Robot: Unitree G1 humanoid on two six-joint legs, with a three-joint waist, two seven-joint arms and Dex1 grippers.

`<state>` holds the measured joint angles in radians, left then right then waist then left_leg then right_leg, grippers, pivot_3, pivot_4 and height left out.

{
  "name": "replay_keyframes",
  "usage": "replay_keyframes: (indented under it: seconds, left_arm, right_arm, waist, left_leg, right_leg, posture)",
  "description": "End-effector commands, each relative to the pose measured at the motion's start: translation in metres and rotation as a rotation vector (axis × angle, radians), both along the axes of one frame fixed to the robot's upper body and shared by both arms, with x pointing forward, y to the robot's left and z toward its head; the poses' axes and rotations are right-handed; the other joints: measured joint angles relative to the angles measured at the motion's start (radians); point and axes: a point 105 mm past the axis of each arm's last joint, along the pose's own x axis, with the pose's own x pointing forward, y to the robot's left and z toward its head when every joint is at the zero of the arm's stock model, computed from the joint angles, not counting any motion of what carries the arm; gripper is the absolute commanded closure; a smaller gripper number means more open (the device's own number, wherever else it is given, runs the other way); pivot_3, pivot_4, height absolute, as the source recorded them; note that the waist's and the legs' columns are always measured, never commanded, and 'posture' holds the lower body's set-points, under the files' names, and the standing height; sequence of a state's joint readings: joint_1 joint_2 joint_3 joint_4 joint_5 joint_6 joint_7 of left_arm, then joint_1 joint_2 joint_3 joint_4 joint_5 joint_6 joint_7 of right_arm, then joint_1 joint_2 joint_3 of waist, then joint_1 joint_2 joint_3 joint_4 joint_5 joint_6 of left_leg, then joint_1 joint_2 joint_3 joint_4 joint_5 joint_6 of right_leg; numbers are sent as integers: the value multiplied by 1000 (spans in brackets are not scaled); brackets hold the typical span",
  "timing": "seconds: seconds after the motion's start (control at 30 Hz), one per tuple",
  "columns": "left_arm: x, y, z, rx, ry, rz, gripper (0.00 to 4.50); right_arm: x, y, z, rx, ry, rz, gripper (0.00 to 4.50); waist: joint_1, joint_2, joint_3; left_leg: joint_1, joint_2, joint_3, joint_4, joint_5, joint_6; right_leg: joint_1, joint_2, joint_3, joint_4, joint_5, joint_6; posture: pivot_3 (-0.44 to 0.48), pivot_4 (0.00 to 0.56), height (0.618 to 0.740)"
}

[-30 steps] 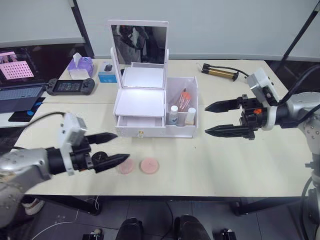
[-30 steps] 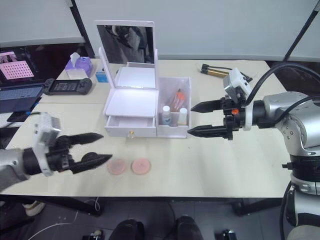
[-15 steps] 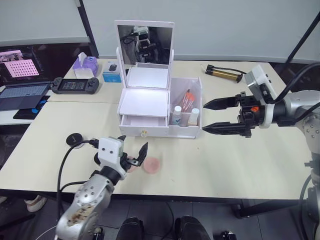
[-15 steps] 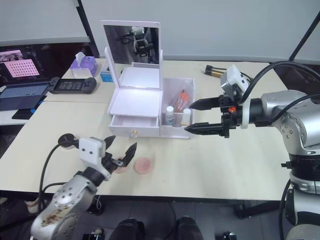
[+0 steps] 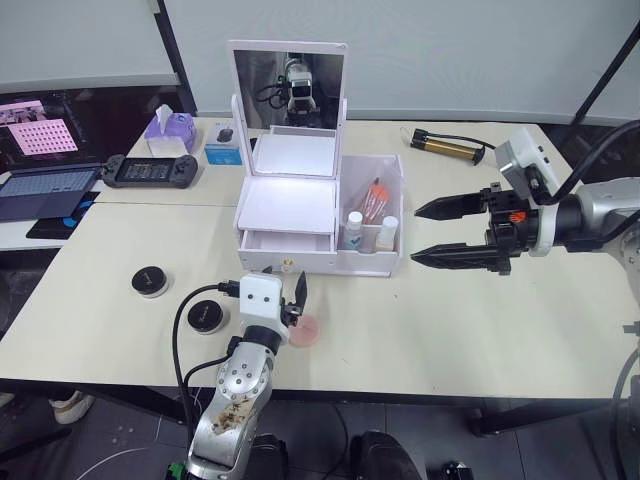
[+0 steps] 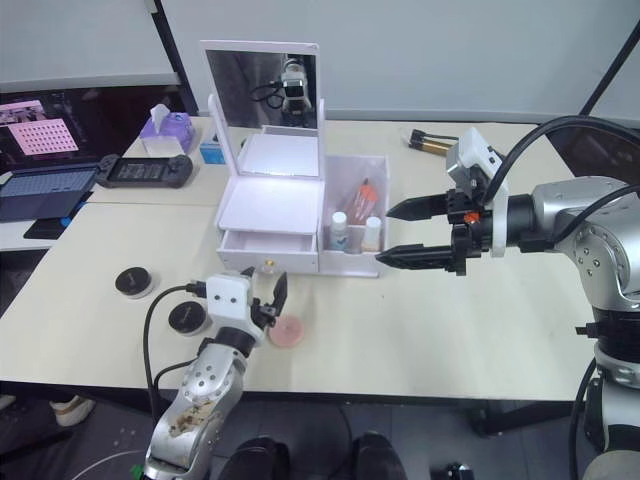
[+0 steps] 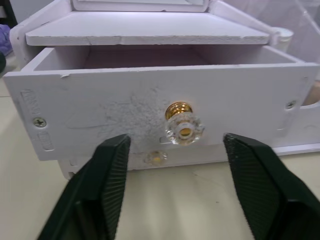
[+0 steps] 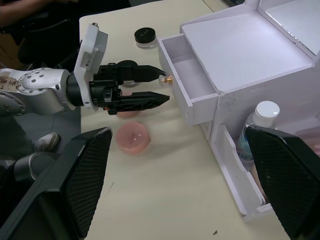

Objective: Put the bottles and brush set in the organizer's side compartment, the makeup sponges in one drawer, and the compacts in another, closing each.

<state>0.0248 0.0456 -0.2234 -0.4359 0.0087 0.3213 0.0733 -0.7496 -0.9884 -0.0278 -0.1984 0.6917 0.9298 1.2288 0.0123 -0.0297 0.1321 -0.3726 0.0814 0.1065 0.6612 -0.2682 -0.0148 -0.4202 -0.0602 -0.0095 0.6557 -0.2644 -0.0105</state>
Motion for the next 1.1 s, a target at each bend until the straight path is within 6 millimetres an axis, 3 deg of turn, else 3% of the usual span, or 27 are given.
replay_keyframes:
  seconds: [0.03, 0.33, 0.43, 0.63, 0.67, 0.9, 1.1]
  left_arm:
    - [2, 2, 18, -3, -78, 31, 1429]
    - [0, -3, 24, -7, -108, 26, 1429]
    - [1, 2, 22, 2, -101, 52, 1991]
    - [-1, 1, 21, -6, -100, 47, 3823]
    - [-2, 0, 22, -5, -100, 38, 3945]
    - [-28, 11, 19, 5, -48, 24, 3945]
    - [-47, 5, 15, 5, 6, -24, 3945]
  right_arm:
    - [-5, -1, 13, -2, -54, 0, 0]
    - [-5, -1, 12, -6, -58, -11, 0]
    - [-4, -1, 11, -11, -65, -14, 0]
    - [-6, 4, 14, -14, -80, 3, 0]
    - [-5, 4, 13, -19, -80, 5, 0]
    - [-2, 7, 9, -12, -73, 24, 0]
    - [-1, 10, 8, -3, -67, 38, 0]
  waist:
    - [0, 0, 0]
    - [0, 0, 0]
    - [0, 0, 0]
    - [0, 0, 0]
    - [0, 0, 0]
    - [-2, 0, 0]
    - [-2, 0, 0]
  left_leg:
    - [0, 0, 0, 0, 0, 0]
    - [0, 0, 0, 0, 0, 0]
    - [0, 0, 0, 0, 0, 0]
    - [0, 0, 0, 0, 0, 0]
    - [0, 0, 0, 0, 0, 0]
    - [0, 1, 0, 0, 0, 0]
    - [0, 1, 0, 0, 0, 1]
  right_leg:
    - [0, 0, 0, 0, 0, 0]
    - [0, 0, -1, 0, 0, 0]
    - [0, 0, 0, 0, 0, 0]
    - [0, 0, 0, 0, 0, 0]
    - [0, 0, 0, 0, 0, 0]
    - [-1, 0, 0, 0, 0, 0]
    - [-1, 0, 0, 0, 0, 0]
  posture:
    - [0, 150, 689]
    - [0, 150, 689]
    - [0, 150, 689]
    - [0, 150, 689]
    - [0, 150, 689]
    - [0, 150, 689]
    - [0, 150, 689]
